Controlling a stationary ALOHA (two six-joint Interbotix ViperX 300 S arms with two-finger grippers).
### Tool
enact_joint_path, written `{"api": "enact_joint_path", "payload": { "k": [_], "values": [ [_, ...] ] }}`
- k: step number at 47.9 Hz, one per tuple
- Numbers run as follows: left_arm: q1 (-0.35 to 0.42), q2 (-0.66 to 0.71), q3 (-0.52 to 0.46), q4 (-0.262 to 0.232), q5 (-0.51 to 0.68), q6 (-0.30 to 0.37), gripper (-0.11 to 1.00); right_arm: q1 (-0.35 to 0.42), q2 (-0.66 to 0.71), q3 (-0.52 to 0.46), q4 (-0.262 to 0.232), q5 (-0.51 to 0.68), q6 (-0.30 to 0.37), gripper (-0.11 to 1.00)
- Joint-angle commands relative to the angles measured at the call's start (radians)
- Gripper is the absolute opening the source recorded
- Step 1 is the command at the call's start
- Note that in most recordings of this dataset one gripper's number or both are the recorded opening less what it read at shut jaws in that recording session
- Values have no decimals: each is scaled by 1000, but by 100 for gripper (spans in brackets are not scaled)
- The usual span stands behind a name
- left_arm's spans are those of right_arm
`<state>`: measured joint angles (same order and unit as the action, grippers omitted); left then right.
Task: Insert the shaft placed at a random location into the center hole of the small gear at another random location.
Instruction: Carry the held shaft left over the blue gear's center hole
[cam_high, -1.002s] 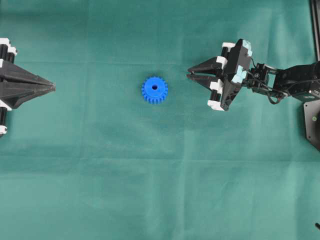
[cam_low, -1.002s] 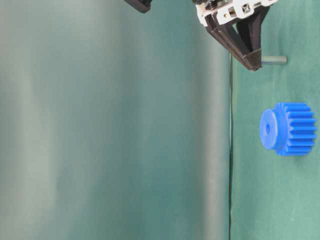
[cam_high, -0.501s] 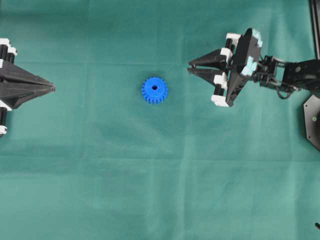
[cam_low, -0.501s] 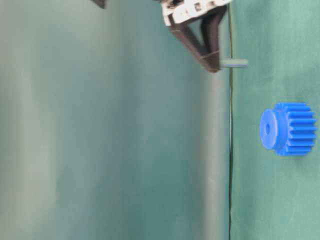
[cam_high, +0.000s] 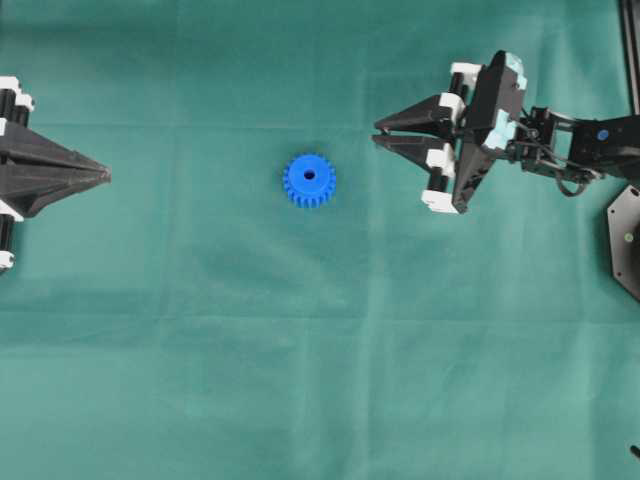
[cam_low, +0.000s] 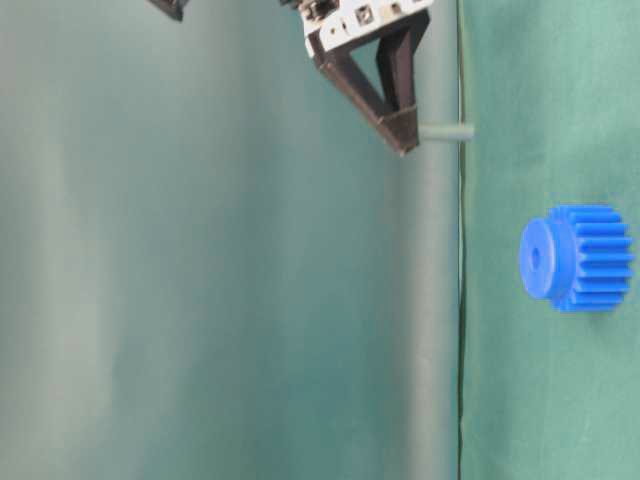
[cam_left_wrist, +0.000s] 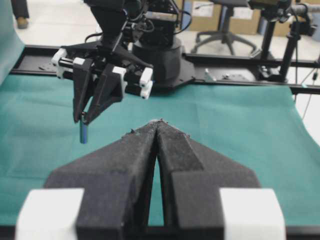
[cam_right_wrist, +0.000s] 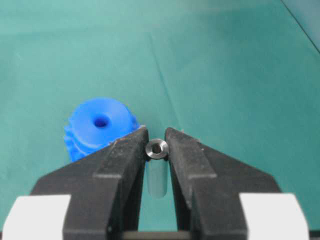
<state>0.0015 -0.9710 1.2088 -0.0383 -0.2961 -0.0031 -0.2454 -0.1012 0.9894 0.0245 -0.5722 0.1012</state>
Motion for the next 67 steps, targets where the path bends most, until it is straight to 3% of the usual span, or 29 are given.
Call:
{"api": "enact_joint_path", "payload": {
  "k": [1,23,67],
  "values": [
    [0,5,-9,0,-5,-2,-1,23,20,-61,-2,-3,0,16],
    [2,3,-9,-2,-9,-2,-1,80,175,-310,-15,112,-8,16],
    [2,5,-9,-2,-9,-2,-1,81,262,-308,-6,92,-2,16]
  ]
}}
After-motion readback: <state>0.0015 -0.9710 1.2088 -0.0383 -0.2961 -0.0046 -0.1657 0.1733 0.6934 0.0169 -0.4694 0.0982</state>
